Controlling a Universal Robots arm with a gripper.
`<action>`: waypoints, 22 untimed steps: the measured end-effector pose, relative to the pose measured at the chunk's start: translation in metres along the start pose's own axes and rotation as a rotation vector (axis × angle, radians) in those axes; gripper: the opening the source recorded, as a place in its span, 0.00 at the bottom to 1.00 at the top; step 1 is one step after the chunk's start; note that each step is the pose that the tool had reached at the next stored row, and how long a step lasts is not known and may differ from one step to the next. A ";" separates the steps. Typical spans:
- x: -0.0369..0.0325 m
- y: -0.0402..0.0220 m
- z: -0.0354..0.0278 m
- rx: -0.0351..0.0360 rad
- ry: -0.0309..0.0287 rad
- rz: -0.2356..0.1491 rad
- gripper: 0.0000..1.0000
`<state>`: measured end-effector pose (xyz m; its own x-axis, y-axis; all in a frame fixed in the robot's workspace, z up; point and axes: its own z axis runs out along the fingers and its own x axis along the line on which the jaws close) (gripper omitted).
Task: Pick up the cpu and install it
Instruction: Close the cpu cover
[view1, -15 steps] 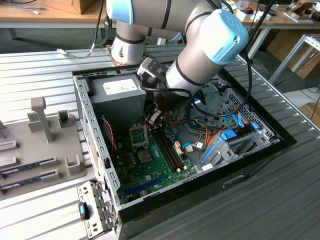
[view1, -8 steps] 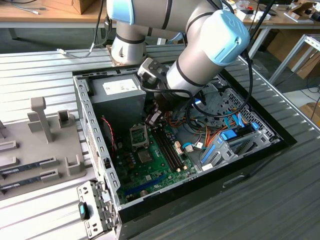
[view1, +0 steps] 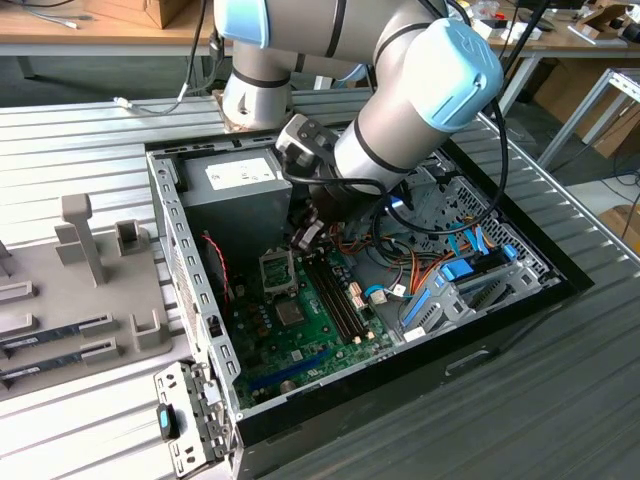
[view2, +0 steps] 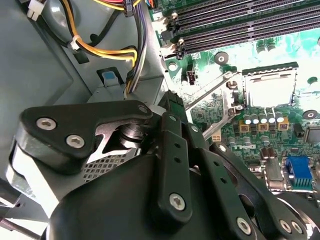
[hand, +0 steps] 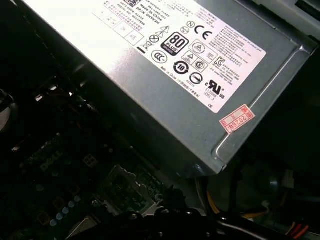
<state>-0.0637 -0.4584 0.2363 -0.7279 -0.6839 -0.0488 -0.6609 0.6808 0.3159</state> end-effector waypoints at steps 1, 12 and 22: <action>0.0004 -0.0005 -0.0002 -0.0002 -0.0001 0.000 0.11; 0.0121 -0.0120 -0.0045 -0.0033 -0.0031 -0.001 0.11; 0.0216 -0.0215 -0.0084 -0.0065 -0.0058 -0.002 0.11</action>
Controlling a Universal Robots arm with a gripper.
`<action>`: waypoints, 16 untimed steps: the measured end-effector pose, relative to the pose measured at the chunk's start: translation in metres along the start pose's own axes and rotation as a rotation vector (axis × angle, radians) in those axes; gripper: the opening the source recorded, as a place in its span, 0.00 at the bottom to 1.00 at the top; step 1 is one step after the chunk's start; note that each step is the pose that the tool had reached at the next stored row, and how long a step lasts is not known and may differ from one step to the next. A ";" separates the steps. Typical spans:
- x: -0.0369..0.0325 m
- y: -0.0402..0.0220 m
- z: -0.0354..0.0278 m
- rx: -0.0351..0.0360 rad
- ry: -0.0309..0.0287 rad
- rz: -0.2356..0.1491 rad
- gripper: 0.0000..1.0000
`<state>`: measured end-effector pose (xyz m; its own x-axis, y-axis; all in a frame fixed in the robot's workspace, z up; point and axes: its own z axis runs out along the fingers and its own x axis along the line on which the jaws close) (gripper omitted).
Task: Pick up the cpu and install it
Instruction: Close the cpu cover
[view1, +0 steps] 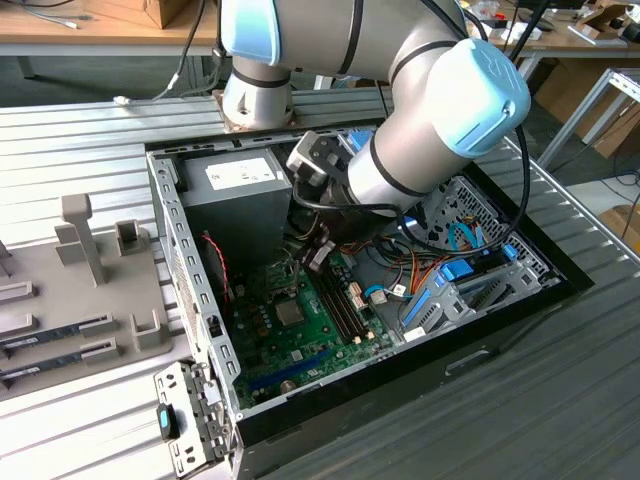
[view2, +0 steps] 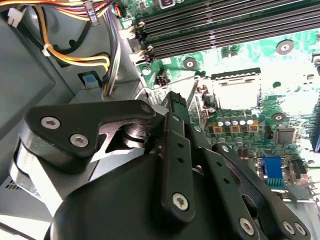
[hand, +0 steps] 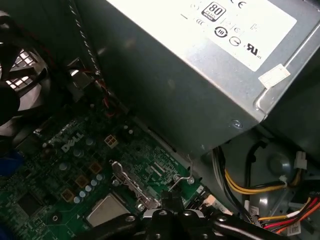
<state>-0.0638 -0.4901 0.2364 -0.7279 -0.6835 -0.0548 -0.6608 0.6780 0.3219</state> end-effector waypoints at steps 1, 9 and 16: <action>0.0008 -0.0008 -0.0003 -0.0001 -0.0001 0.000 0.11; 0.0082 -0.0081 -0.0033 -0.0003 -0.0003 0.000 0.11; 0.0148 -0.0145 -0.0059 -0.0016 -0.0015 0.000 0.11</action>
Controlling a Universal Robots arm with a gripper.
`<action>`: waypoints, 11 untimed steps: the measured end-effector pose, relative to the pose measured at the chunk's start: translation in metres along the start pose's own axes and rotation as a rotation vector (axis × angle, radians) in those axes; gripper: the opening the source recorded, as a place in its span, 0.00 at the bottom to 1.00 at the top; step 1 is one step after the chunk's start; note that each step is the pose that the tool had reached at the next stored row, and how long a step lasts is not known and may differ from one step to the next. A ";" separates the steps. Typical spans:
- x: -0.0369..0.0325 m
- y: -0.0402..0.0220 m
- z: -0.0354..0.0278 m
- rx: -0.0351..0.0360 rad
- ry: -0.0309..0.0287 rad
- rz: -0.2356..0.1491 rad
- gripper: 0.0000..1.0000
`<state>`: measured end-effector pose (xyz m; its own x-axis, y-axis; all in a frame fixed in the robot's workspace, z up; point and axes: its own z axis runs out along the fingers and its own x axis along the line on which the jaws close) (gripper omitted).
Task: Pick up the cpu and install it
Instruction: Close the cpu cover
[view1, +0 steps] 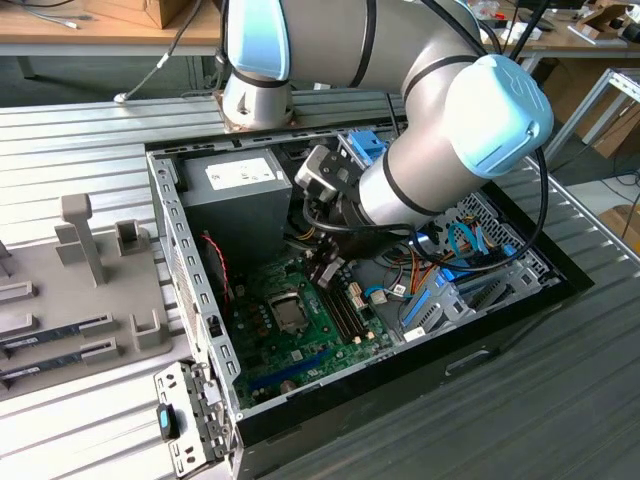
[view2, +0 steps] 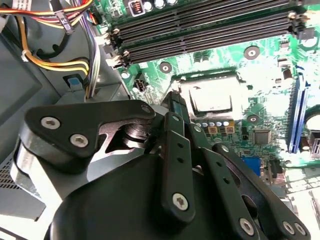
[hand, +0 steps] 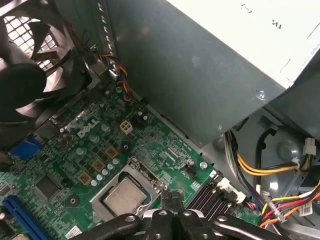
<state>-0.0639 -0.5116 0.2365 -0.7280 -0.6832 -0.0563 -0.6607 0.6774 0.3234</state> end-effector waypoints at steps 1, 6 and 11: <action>-0.0001 0.0000 0.0000 0.0000 -0.0001 0.000 0.11; 0.0000 -0.0001 0.0000 -0.0001 0.0000 0.000 0.11; -0.0138 -0.0092 -0.0008 0.0032 0.0048 0.001 0.11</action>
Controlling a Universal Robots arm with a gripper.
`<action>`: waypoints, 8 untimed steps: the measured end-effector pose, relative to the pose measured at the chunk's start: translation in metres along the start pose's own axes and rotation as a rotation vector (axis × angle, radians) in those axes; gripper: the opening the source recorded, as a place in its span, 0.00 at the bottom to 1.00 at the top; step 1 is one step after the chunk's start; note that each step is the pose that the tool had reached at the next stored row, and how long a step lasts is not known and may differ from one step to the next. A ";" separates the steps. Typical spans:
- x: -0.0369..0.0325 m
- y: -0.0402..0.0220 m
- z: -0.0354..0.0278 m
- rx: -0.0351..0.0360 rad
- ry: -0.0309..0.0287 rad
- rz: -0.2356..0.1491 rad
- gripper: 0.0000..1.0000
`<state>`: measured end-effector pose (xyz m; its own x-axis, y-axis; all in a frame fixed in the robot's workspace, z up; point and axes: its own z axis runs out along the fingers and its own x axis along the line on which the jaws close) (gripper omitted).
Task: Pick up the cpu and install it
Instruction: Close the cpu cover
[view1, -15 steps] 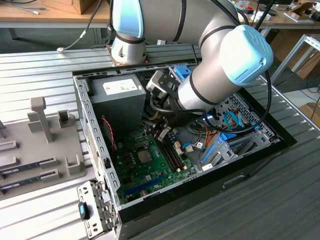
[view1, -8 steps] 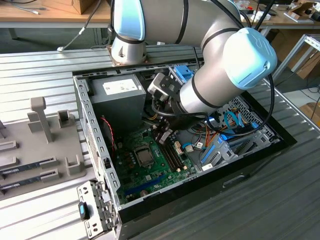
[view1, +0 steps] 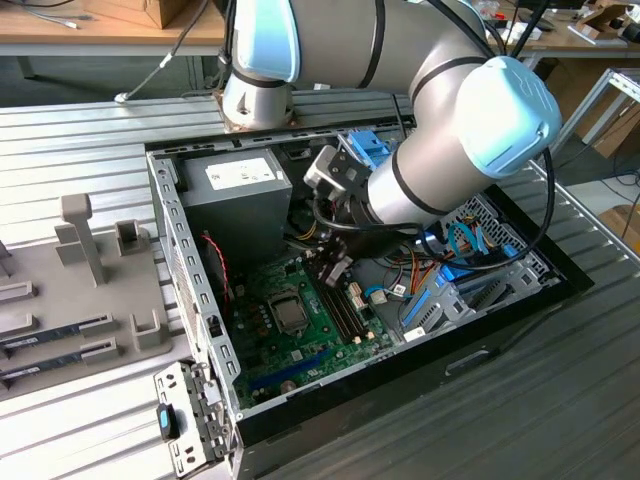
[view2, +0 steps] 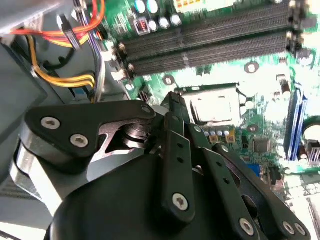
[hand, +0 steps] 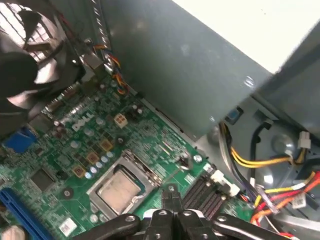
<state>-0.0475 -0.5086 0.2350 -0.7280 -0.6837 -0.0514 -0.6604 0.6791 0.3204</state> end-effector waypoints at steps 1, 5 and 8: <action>-0.0080 0.0030 0.0020 0.0033 0.0034 0.001 0.11; -0.0236 0.0179 0.0088 0.0086 0.0081 0.002 0.11; -0.0335 0.0280 0.0132 0.0206 0.0190 0.005 0.11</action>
<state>-0.0441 -0.4633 0.2332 -0.7278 -0.6850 -0.0317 -0.6605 0.6878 0.3010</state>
